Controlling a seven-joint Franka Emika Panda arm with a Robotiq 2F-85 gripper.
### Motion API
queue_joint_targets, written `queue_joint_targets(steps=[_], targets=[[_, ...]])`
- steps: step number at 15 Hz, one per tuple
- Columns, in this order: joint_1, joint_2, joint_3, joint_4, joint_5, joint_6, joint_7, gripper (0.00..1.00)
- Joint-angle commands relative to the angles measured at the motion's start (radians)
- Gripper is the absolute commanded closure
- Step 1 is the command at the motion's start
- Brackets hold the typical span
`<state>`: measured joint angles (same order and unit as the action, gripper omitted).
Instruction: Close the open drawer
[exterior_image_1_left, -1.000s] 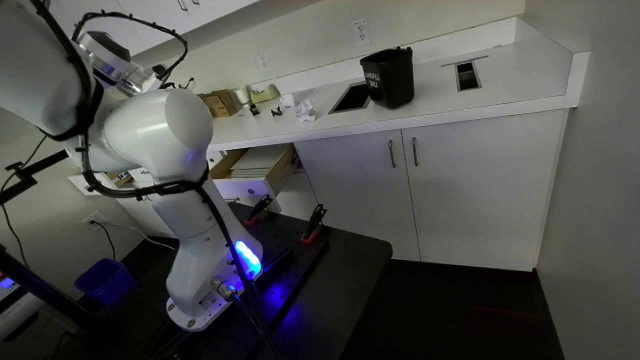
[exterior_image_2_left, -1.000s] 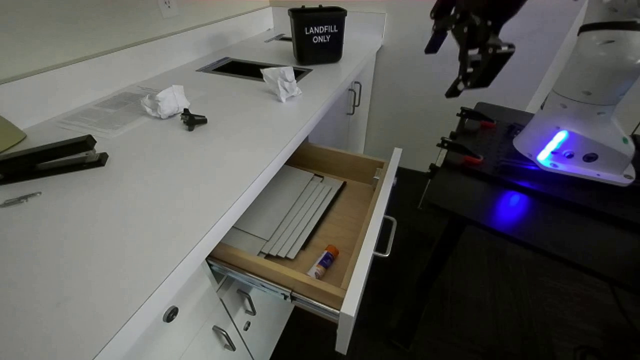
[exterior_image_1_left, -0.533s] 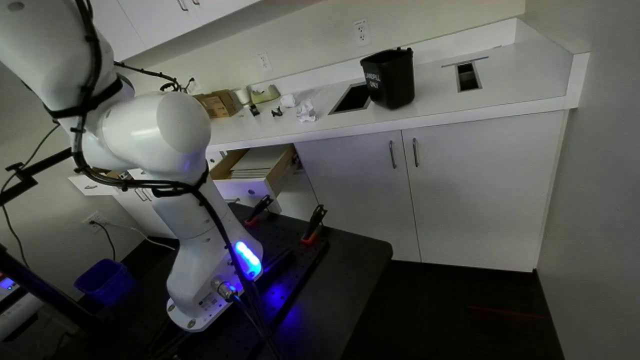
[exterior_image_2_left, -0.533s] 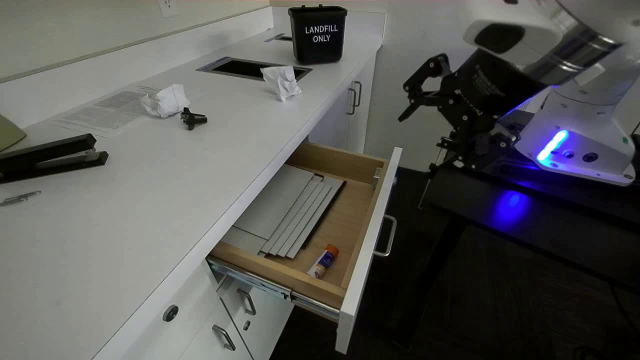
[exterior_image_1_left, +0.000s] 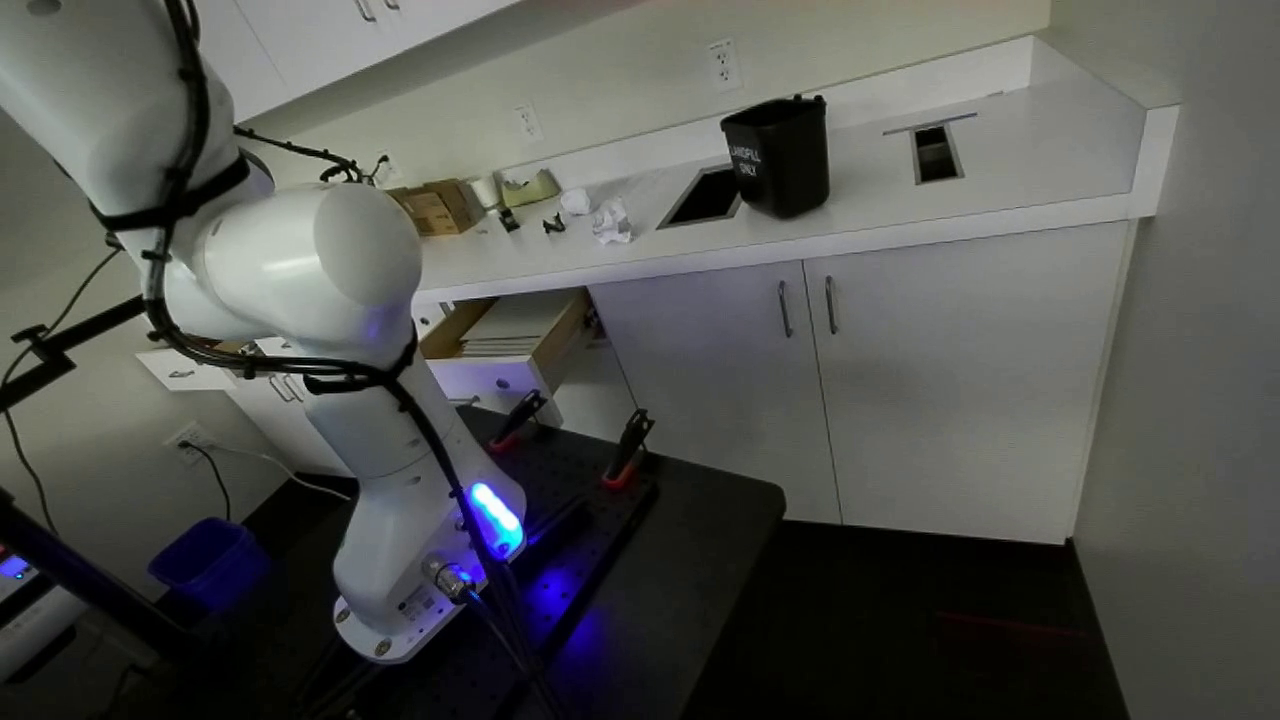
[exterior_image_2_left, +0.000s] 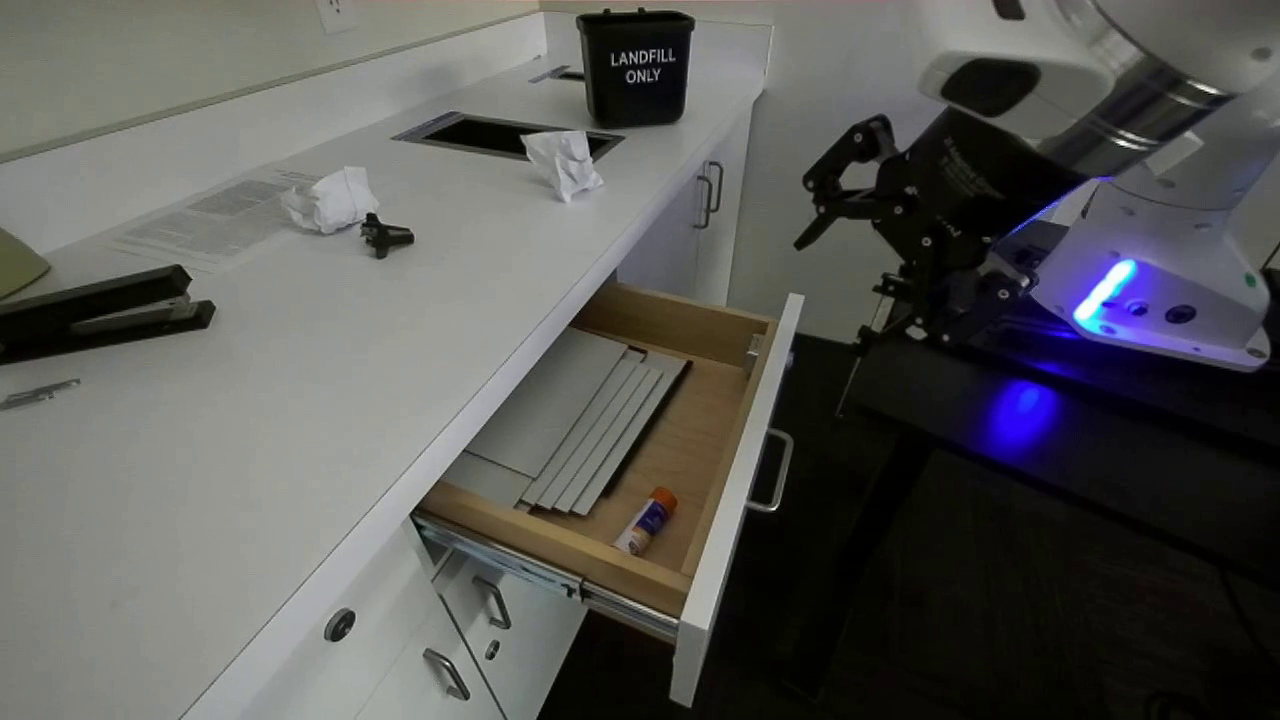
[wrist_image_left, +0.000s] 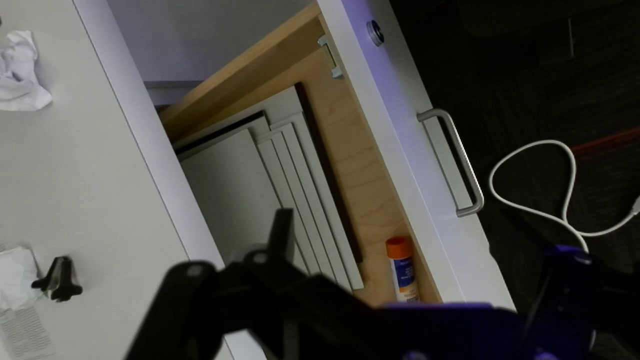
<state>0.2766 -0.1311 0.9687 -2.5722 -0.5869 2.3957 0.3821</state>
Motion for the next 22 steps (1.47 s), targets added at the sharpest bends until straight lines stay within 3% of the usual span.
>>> queue_joint_targets(steps=[1,3,4,5,9,14,15,17,22], targets=[[-0.006,0.026,0.023,-0.002,-0.055,0.001,0.033,0.0],[-0.006,0.058,0.045,-0.013,-0.116,0.026,0.062,0.0],[-0.008,0.071,0.056,-0.017,-0.155,0.03,0.091,0.25],[-0.009,0.091,0.068,-0.021,-0.204,0.036,0.13,0.26],[-0.006,0.186,0.076,-0.019,-0.453,0.052,0.309,0.58],[0.033,0.404,0.005,0.023,-0.85,0.009,0.53,0.96],[0.094,0.436,-0.065,0.031,-0.9,0.019,0.556,0.99],[0.144,0.536,-0.131,0.067,-1.006,0.008,0.61,1.0],[0.229,0.714,-0.255,0.164,-1.152,0.024,0.662,1.0]])
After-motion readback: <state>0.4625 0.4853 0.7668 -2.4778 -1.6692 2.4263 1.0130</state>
